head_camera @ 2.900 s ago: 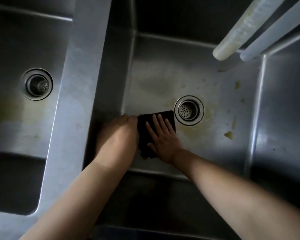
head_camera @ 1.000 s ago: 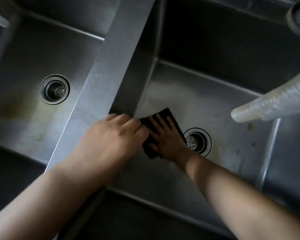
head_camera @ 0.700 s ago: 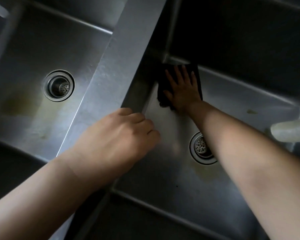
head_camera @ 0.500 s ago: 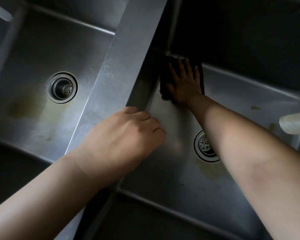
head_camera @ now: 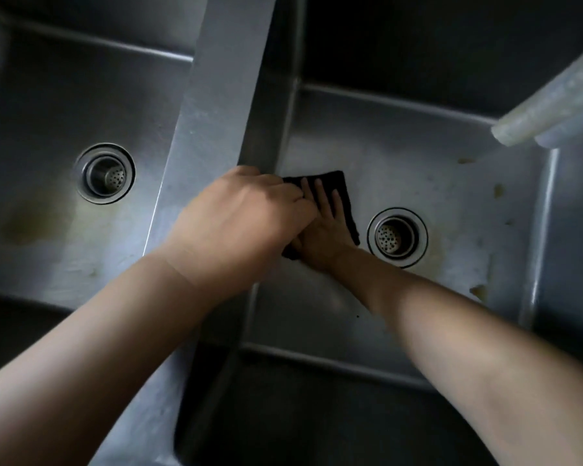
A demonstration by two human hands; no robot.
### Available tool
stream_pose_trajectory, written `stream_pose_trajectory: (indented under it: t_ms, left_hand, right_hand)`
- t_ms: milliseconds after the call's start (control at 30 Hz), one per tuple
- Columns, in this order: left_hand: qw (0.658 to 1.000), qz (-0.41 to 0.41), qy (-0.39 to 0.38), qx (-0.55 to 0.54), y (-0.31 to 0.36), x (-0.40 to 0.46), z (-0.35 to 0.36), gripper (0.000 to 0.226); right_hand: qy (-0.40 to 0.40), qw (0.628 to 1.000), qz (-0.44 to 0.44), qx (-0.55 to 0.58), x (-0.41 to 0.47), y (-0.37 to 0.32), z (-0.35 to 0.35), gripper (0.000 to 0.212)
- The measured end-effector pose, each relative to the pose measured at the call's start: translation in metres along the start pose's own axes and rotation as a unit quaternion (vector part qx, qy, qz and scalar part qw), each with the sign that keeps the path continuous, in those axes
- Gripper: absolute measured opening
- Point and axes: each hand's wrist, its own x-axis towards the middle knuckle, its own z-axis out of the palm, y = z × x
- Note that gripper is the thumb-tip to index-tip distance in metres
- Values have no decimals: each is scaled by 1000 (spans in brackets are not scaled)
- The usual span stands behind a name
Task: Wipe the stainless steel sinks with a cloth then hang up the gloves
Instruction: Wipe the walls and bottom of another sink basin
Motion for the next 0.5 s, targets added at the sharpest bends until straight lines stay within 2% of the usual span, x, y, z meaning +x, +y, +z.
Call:
stream_pose_trajectory:
  t_ms: [200,300,400,500]
  left_hand:
    - [999,-16,-25,19,2,-1,-1,27]
    - [999,-16,-25,25,4,-1,-4,27]
    - [999,-23,-26,40,5,-2,-6,23]
    - [998,-16,-37,52,6,-2,-7,20]
  right_hand:
    - [-26,996,-82,-19,-75,-43,37,74]
    - [-59,985,-159,-42,-105,-50,46,73]
    - [-80,967,-229,-81,-131,-33,44,70]
    - [-81,956,-261,-109,-155,4,38,69]
